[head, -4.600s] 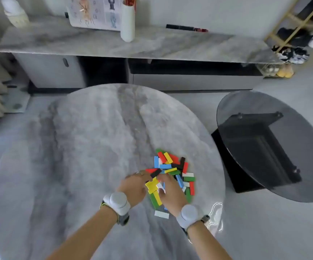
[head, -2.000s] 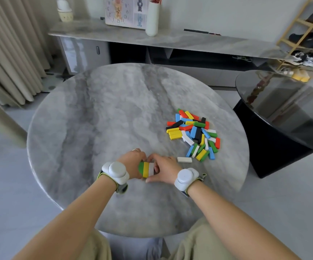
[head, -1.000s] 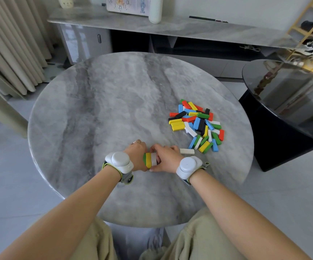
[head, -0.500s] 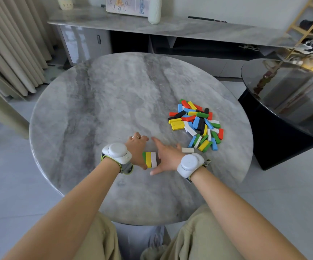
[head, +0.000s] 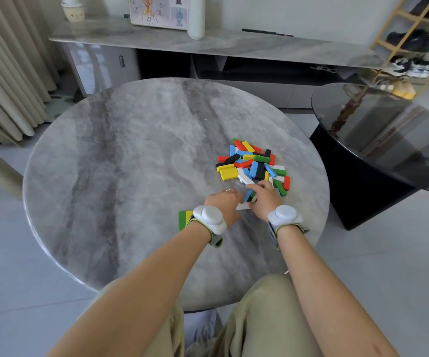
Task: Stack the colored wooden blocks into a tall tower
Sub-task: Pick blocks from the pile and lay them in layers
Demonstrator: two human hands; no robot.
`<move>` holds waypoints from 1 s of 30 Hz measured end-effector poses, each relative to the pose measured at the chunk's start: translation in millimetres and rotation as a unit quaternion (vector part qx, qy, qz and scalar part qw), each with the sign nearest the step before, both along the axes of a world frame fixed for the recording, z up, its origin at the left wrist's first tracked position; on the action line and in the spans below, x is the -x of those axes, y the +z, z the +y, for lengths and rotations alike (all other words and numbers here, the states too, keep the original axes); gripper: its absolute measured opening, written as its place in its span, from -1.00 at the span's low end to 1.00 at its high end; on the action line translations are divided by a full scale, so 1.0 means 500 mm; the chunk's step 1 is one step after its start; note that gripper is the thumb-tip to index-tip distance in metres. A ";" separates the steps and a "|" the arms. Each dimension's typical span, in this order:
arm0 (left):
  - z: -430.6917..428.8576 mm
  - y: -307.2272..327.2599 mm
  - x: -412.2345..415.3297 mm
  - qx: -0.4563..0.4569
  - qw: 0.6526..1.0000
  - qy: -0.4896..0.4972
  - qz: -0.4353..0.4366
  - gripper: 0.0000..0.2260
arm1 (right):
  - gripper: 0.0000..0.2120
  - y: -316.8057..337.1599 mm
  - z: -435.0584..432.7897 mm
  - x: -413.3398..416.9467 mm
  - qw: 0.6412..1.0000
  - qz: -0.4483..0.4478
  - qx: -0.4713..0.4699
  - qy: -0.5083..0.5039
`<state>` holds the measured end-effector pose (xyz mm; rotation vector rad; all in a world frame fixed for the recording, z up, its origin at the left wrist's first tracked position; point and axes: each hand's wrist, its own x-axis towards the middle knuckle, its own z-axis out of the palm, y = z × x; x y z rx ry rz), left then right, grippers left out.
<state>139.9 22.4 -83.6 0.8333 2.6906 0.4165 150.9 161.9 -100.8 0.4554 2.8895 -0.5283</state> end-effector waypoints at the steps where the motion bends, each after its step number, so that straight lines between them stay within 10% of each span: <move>1: 0.009 -0.006 -0.001 0.007 1.000 -0.003 -0.002 -0.64 | -0.55 -0.001 0.002 0.001 1.000 0.009 -0.005 -0.003; 22: -0.007 -0.014 0.024 0.033 0.992 0.117 0.017 -0.78 | -0.71 -0.003 -0.004 0.019 0.993 0.036 -0.108 0.033; 30: -0.014 -0.018 0.037 -0.024 0.994 0.102 -0.044 -0.74 | -0.39 0.019 -0.048 0.034 0.974 -0.015 -0.082 0.209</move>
